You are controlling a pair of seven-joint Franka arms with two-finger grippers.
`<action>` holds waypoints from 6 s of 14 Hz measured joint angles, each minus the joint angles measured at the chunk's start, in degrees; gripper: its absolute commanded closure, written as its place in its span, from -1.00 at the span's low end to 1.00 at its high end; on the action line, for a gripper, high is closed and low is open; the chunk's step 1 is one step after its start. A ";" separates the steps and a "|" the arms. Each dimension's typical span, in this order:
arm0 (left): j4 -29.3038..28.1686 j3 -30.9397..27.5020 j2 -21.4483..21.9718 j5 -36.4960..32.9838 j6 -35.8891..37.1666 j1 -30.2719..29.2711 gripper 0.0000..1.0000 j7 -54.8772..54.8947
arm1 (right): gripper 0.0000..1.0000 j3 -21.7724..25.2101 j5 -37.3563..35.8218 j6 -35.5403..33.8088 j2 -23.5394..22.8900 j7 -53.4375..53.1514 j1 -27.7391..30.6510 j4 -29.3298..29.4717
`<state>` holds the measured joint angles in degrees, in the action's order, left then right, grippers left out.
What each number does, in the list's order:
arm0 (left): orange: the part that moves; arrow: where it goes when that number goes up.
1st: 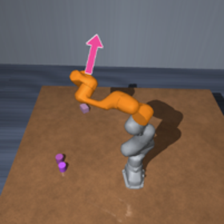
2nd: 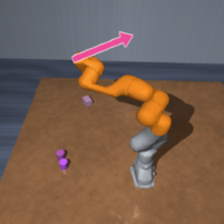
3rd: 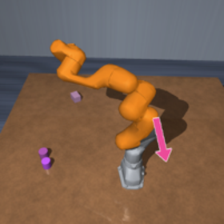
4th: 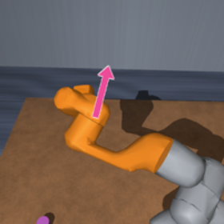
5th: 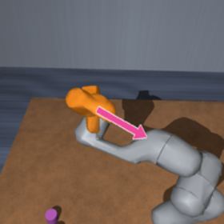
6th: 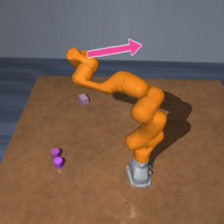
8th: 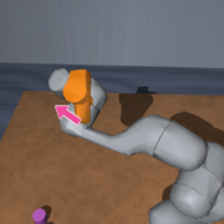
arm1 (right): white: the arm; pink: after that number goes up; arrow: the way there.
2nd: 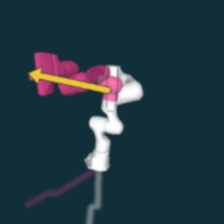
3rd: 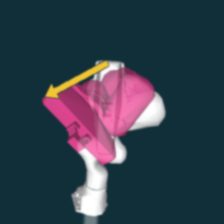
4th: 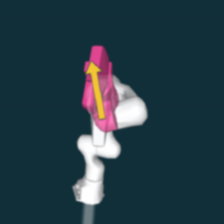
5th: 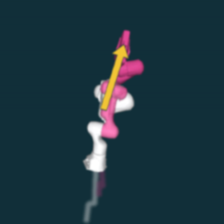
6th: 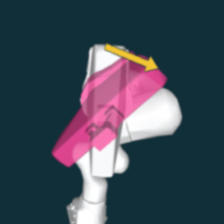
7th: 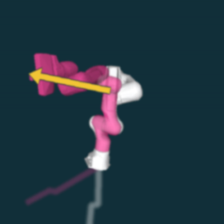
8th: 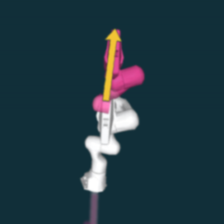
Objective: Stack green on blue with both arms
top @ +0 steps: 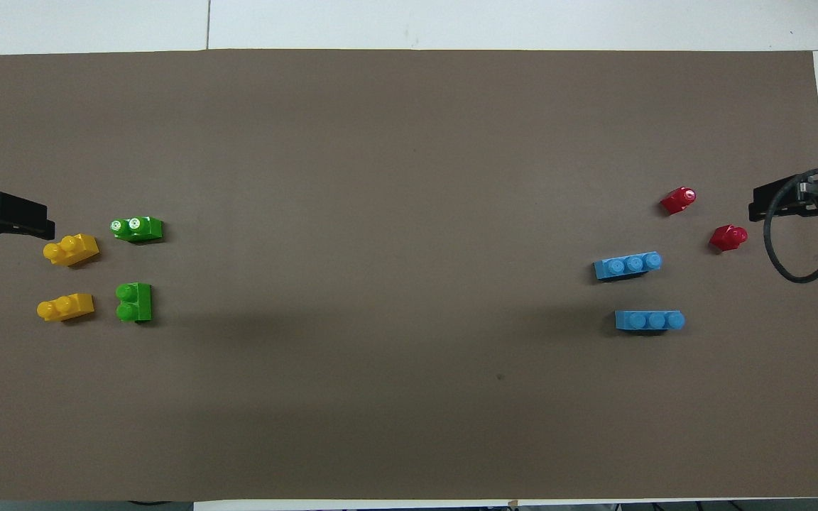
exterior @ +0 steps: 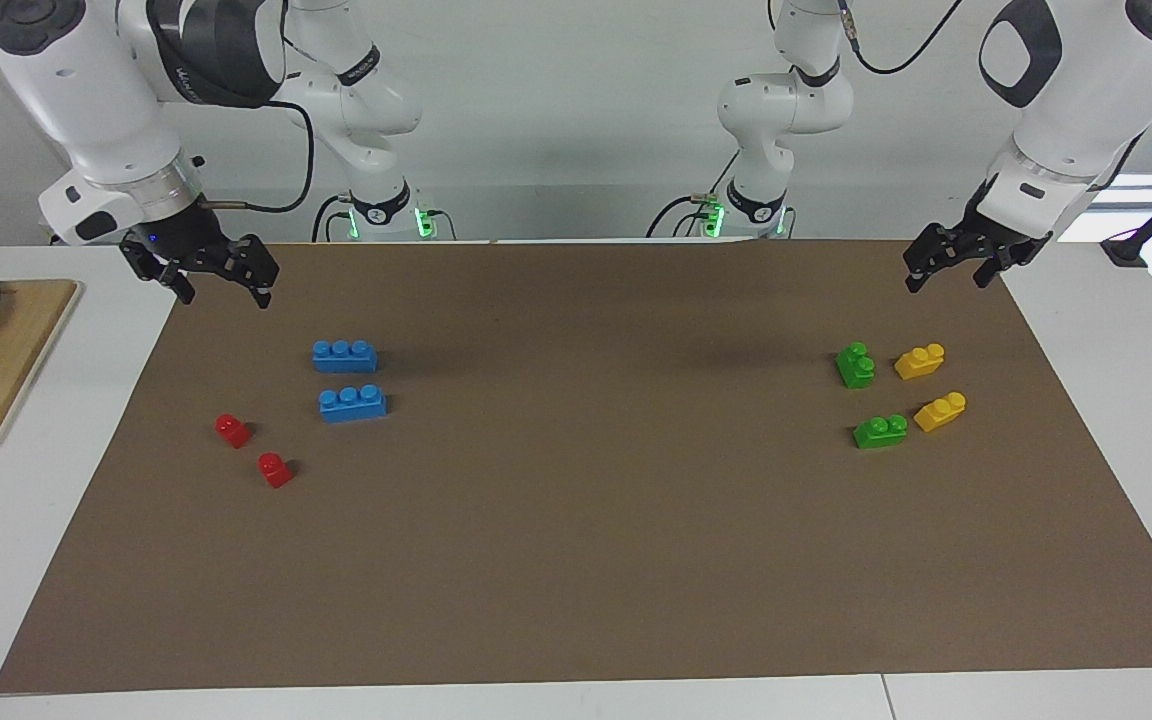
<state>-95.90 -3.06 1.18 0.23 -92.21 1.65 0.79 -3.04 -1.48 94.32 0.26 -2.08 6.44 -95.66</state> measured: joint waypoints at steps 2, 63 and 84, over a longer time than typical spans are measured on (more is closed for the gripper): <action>-2.49 -0.08 1.04 0.00 -0.49 -0.37 -1.00 0.00 | -1.00 0.22 0.00 0.17 0.00 0.00 0.41 0.00; -40.98 0.64 -1.65 -0.02 -41.87 -2.38 -0.79 0.28 | -0.97 0.07 25.65 28.10 -14.72 -48.92 5.31 -25.97; -23.63 0.73 -1.96 0.04 -21.70 1.08 1.00 -19.13 | 1.00 -1.60 32.70 19.70 -13.79 -65.37 -0.94 -11.69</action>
<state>-119.53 -2.32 -0.78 0.27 -113.90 2.73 -18.34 -4.64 31.22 114.03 -13.52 -67.45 5.51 -107.35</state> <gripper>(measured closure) 0.652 0.656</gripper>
